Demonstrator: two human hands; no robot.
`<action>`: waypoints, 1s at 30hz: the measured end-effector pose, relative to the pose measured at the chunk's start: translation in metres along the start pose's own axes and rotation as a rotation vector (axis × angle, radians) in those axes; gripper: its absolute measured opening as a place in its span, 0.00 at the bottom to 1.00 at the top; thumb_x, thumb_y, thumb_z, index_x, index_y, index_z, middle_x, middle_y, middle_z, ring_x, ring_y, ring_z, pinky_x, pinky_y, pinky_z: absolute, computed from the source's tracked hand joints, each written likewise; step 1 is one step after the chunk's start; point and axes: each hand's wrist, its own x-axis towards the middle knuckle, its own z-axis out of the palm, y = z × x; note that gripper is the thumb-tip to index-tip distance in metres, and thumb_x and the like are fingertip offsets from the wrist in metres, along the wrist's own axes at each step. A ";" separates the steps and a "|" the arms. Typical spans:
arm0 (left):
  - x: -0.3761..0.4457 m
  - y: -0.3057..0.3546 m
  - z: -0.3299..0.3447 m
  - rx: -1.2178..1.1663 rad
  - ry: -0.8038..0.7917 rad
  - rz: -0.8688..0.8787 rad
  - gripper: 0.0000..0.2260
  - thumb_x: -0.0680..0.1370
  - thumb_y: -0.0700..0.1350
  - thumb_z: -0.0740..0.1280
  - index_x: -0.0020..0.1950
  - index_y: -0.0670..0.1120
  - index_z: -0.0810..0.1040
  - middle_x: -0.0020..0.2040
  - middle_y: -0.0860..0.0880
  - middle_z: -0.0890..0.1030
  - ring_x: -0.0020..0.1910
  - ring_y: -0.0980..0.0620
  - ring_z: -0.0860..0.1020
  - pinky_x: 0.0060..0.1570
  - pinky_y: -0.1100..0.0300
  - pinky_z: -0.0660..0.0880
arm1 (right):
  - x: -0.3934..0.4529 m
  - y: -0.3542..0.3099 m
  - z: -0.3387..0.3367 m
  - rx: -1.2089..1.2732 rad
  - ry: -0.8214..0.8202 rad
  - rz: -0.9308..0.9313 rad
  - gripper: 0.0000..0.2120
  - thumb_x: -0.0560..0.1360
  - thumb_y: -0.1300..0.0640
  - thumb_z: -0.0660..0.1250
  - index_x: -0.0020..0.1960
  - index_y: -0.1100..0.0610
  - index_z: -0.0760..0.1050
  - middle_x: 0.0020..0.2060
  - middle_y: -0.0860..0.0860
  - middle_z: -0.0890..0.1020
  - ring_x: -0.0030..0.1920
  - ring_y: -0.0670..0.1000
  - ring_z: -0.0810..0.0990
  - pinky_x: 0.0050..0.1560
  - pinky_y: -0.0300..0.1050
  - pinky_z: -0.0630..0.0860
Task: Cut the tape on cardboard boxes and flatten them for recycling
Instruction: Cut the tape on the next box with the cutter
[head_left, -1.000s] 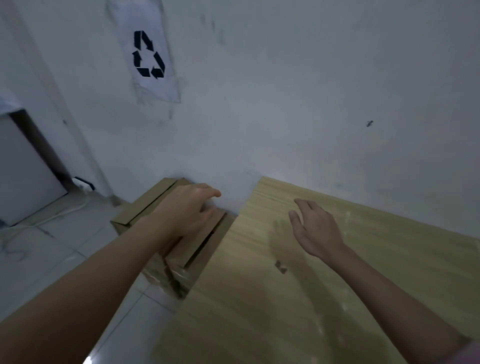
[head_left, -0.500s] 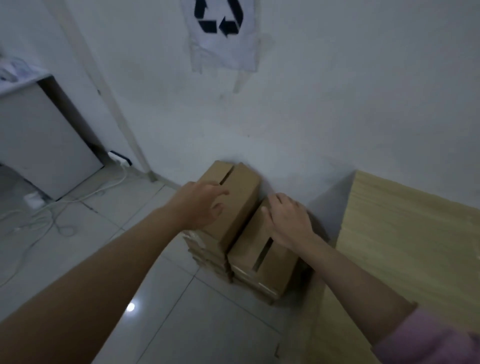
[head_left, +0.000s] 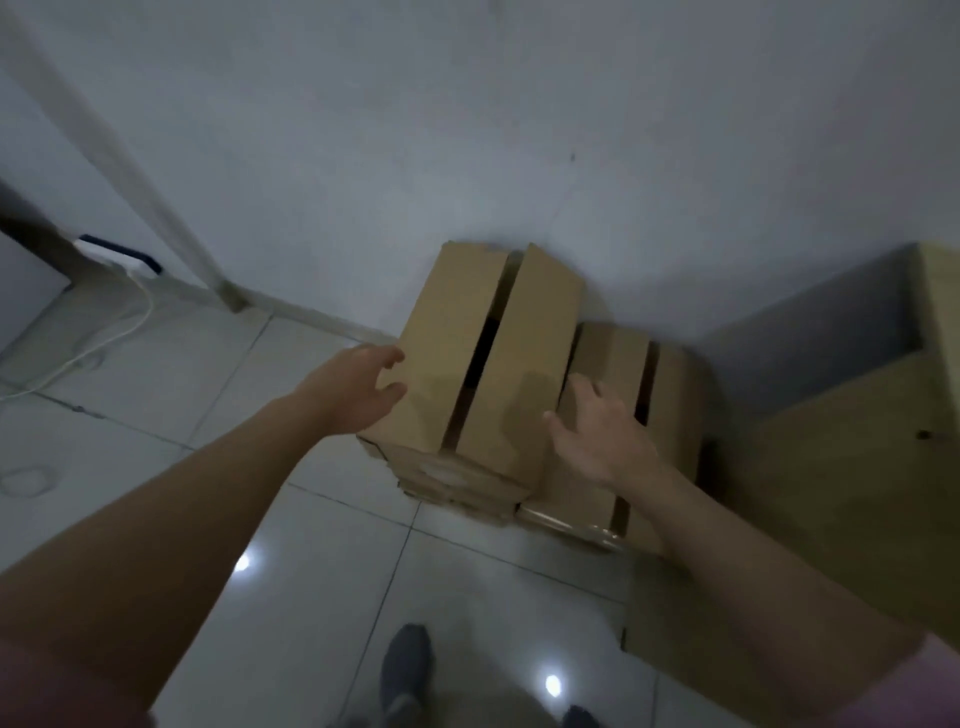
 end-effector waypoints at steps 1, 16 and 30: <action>0.012 -0.010 0.010 -0.037 -0.026 -0.025 0.24 0.80 0.49 0.62 0.73 0.43 0.64 0.69 0.43 0.70 0.68 0.45 0.67 0.66 0.53 0.64 | 0.011 0.000 0.010 0.104 -0.022 0.087 0.27 0.80 0.47 0.57 0.74 0.56 0.55 0.70 0.55 0.63 0.66 0.57 0.67 0.55 0.43 0.65; 0.106 -0.048 0.084 -0.524 0.031 -0.169 0.42 0.70 0.64 0.68 0.76 0.49 0.53 0.71 0.46 0.68 0.67 0.43 0.69 0.66 0.46 0.66 | 0.090 0.010 0.110 0.827 0.209 0.359 0.46 0.72 0.38 0.65 0.76 0.43 0.36 0.74 0.47 0.59 0.74 0.53 0.57 0.73 0.50 0.55; -0.020 0.134 -0.034 -0.397 0.233 0.347 0.38 0.70 0.61 0.69 0.73 0.52 0.54 0.67 0.51 0.71 0.62 0.46 0.73 0.56 0.55 0.69 | -0.105 0.008 -0.052 0.795 0.791 0.425 0.38 0.68 0.46 0.73 0.72 0.54 0.60 0.54 0.44 0.71 0.55 0.44 0.70 0.56 0.39 0.67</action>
